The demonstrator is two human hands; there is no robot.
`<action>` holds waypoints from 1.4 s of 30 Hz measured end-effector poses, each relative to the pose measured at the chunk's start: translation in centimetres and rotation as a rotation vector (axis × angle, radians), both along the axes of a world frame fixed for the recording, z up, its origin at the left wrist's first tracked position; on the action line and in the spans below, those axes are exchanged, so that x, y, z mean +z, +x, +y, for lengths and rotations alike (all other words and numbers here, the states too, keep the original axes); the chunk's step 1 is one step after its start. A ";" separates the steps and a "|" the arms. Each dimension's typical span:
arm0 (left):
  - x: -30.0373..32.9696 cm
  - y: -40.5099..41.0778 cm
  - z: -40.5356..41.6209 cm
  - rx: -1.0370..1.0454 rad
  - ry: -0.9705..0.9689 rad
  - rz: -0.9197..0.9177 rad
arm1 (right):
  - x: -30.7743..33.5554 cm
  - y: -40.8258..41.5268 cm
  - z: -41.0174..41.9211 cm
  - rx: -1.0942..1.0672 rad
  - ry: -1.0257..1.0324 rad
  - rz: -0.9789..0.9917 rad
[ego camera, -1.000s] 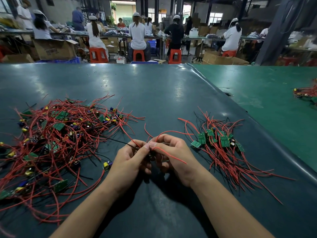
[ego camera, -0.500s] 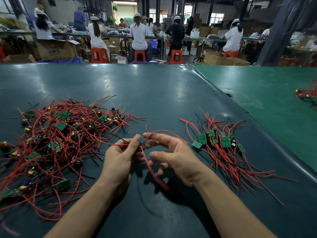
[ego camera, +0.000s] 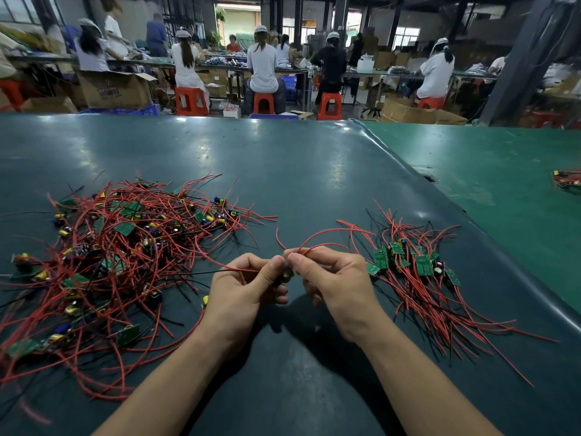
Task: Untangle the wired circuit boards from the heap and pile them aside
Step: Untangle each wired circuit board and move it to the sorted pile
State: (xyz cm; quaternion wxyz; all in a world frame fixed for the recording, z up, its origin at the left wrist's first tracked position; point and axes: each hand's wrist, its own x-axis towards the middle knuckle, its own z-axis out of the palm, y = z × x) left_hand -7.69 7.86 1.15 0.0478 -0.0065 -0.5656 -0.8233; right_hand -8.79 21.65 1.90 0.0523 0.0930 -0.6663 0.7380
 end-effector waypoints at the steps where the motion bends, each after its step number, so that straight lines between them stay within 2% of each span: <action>1: 0.1 0.0 0.0 -0.001 0.007 0.008 | 0.1 -0.1 0.0 -0.028 -0.051 -0.027; 7: 0.3 0.0 0.1 0.016 0.029 0.022 | 0.8 -1.3 0.8 -0.271 -0.420 -0.140; 13: 0.5 -0.4 -0.5 0.134 0.086 0.022 | 1.7 -1.7 3.4 -0.386 -0.703 -0.172; 15: 0.7 -0.7 -1.0 0.184 0.187 0.002 | 1.7 -1.5 3.6 -0.350 -0.599 -0.214; 17: 0.7 -0.9 -1.1 0.183 0.253 -0.007 | 1.2 -0.6 2.3 -0.140 -0.272 -0.266; 19: 0.5 -0.8 -0.9 0.132 0.210 0.001 | 0.6 0.5 0.3 0.155 0.017 -0.224; 21: 0.3 -0.5 -0.6 0.051 0.124 -0.007 | 0.1 1.0 -0.8 0.273 0.126 -0.095; 24: 0.4 -0.4 -0.6 -0.019 0.100 -0.014 | 0.3 1.1 -0.5 0.125 0.214 0.100; 27: 0.5 -0.6 -0.6 -0.038 0.117 -0.022 | 0.4 1.4 -0.5 0.024 0.273 0.211; 29: 0.6 -0.7 -0.5 -0.027 0.106 -0.028 | 0.6 1.6 -0.8 -0.041 0.191 0.231; 33: 0.7 -0.7 -0.6 0.002 0.050 0.030 | 1.0 1.1 -0.3 -0.186 -0.065 0.152; 35: 0.4 -0.5 -0.8 0.074 -0.073 0.090 | 1.1 0.8 -0.2 -0.280 -0.159 0.145; 38: -0.3 -0.1 -1.3 0.243 -0.532 0.266 | 1.7 0.3 0.3 -0.511 -0.400 0.127; 40: -0.7 0.1 -1.8 0.340 -0.820 0.394 | 2.0 0.0 1.2 -0.592 -0.687 0.002; 42: -0.4 0.1 -2.4 0.478 -1.063 0.509 | 1.9 -0.1 1.7 -0.564 -0.893 -0.164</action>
